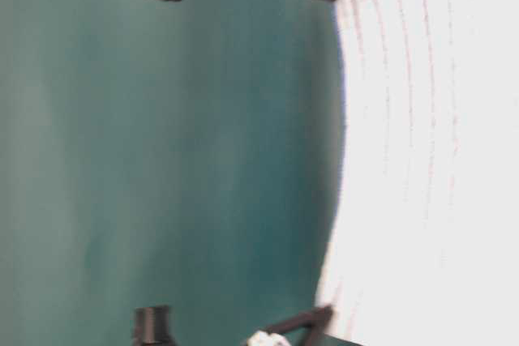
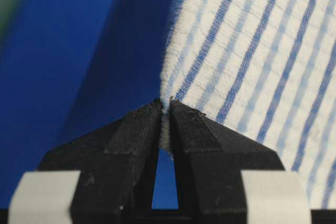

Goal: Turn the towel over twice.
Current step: 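Lift the far edge with both grippers and pull it away, then swing the held edge over toward the near side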

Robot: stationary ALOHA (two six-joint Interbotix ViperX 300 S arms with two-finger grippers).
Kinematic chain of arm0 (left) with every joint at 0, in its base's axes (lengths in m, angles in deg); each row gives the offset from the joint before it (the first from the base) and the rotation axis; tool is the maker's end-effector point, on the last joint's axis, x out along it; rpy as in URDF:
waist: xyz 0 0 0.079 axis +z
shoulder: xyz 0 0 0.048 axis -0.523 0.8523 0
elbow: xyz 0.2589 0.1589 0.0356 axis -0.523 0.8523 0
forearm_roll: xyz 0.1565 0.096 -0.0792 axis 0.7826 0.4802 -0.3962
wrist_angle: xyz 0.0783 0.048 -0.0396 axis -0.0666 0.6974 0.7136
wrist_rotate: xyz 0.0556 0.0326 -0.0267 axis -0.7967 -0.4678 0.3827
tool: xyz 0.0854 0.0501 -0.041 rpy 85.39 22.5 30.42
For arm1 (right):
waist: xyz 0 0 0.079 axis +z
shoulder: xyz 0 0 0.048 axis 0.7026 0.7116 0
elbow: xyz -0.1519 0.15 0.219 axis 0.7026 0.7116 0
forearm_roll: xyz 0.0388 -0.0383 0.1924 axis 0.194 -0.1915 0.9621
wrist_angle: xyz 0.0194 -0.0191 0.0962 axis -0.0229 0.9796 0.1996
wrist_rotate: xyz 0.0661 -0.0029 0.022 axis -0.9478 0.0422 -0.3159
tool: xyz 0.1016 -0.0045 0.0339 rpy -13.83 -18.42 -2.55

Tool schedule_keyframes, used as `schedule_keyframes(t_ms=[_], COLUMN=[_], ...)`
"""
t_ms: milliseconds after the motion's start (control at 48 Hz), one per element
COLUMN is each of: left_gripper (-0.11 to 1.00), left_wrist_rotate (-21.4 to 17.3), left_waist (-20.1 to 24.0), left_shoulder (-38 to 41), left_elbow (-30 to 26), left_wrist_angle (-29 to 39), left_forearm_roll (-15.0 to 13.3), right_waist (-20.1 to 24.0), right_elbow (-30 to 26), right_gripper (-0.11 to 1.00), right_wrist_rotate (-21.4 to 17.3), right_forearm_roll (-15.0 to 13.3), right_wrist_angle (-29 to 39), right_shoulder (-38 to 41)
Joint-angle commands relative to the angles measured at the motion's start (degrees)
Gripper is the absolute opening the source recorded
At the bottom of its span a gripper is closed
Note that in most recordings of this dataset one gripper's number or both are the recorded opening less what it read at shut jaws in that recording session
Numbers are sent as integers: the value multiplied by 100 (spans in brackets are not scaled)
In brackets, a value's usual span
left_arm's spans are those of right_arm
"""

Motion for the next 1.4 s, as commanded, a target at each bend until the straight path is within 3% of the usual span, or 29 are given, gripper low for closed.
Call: schedule_keyframes(t_ms=[0,437,833,1083,1374], left_gripper=[5,5,5,5,5], left_wrist_rotate=[-18,-26,-26,-9,35], left_waist=[211,466,404,-97,-1195], left_shoulder=[-158,-176,-1020,-1433,-1934], left_elbow=[-281,-1169,-1310,-914,-369], left_wrist_angle=[-18,-35,-9,149,694], left_forearm_roll=[0,0,0,0,0], right_waist=[-141,-413,-316,299,1758], right_elbow=[-325,-1283,-1257,-835,-343], right_gripper=[4,4,4,4,4], right_wrist_rotate=[-9,-9,-70,-141,-158], right_forearm_roll=[-141,-835,-896,-756,-202], right_wrist_angle=[88,861,949,1266,2303], right_shoulder=[-114,-642,-1591,-2320,-2725])
